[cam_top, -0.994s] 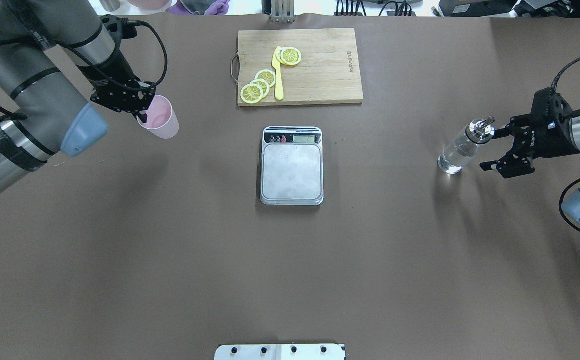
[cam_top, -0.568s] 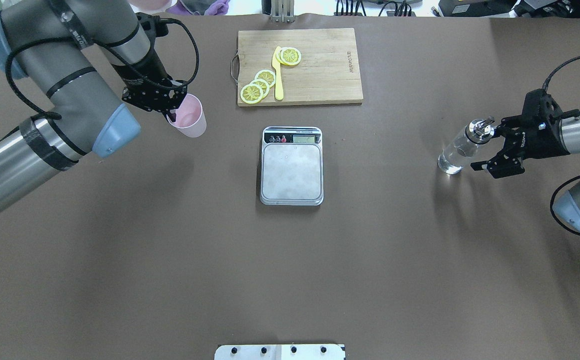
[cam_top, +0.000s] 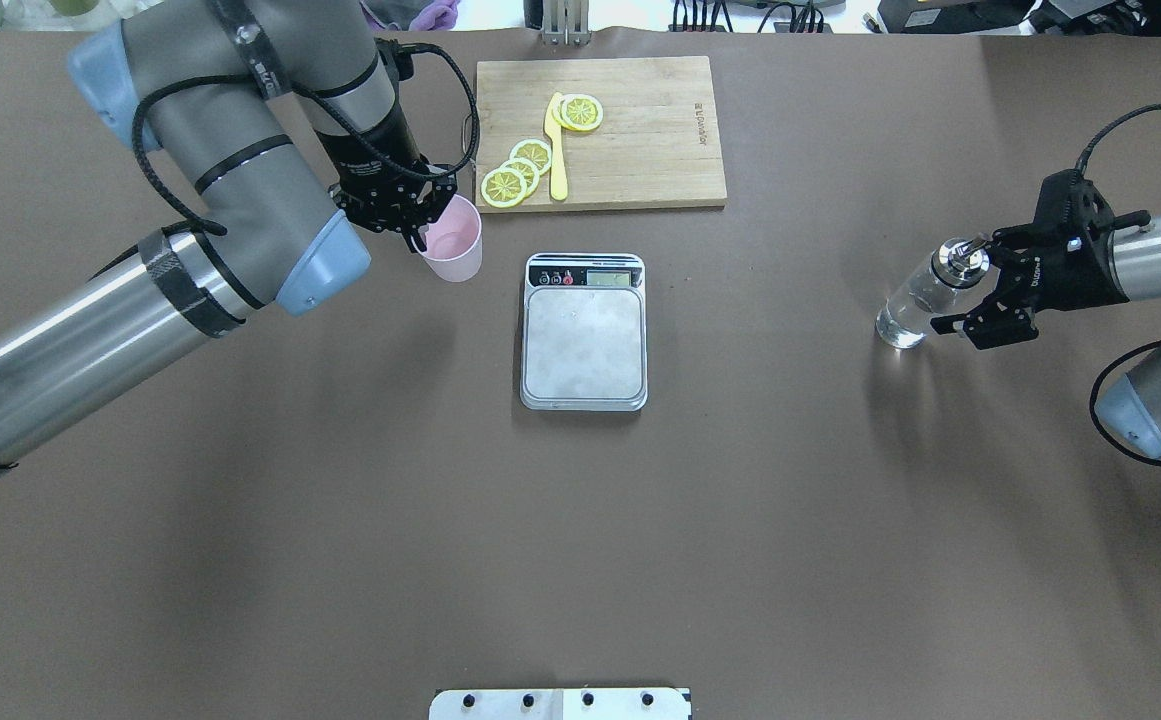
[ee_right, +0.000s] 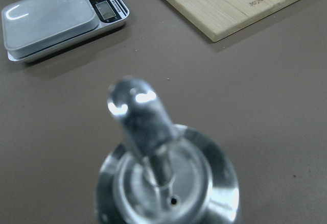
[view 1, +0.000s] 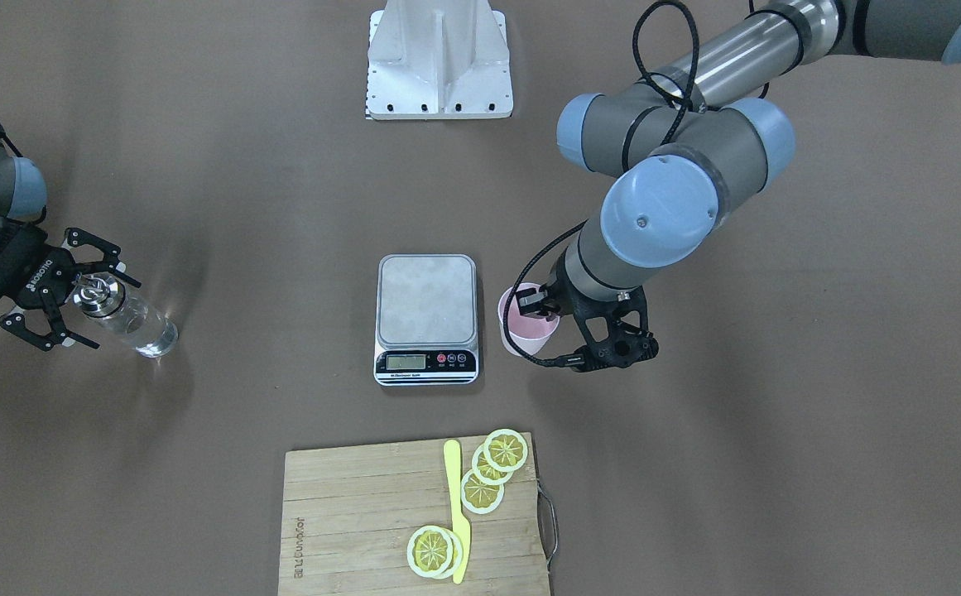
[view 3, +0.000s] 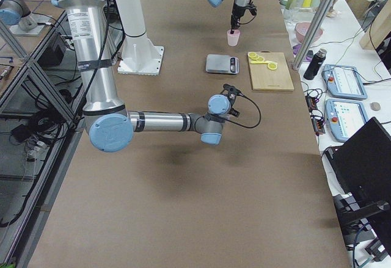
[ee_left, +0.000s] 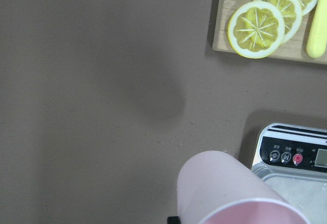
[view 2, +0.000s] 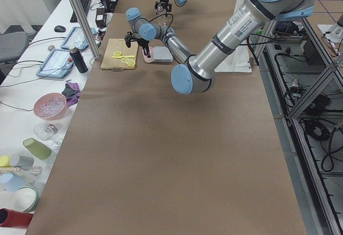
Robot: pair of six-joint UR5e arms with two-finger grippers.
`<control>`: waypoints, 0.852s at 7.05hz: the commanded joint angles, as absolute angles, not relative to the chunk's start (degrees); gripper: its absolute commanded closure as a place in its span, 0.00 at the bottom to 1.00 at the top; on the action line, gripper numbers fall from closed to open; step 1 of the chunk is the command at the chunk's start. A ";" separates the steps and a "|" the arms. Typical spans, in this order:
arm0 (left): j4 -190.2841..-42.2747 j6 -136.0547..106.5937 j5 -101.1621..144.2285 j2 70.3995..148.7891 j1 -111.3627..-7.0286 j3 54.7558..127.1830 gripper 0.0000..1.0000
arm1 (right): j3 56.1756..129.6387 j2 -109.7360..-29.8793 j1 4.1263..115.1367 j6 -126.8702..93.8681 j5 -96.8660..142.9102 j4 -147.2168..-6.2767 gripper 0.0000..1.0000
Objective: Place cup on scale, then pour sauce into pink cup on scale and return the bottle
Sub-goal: 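Lower the pink cup onto the scale with the left gripper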
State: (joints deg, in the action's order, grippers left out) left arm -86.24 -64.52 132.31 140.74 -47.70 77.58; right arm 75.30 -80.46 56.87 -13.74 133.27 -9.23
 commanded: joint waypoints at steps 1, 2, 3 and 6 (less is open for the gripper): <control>-86.22 -69.59 132.54 142.73 -46.76 76.29 1.00 | 75.23 -79.89 56.78 -14.06 132.63 -9.23 0.00; -86.31 -69.87 132.63 143.08 -46.15 76.29 1.00 | 75.23 -79.89 56.69 -14.06 132.28 -9.23 0.00; -86.40 -71.35 132.71 143.43 -45.10 76.29 1.00 | 75.06 -79.72 56.52 -14.06 131.67 -9.14 0.00; -86.48 -76.63 132.54 145.72 -41.50 75.85 1.00 | 74.79 -79.63 55.46 -14.06 130.69 -9.14 0.00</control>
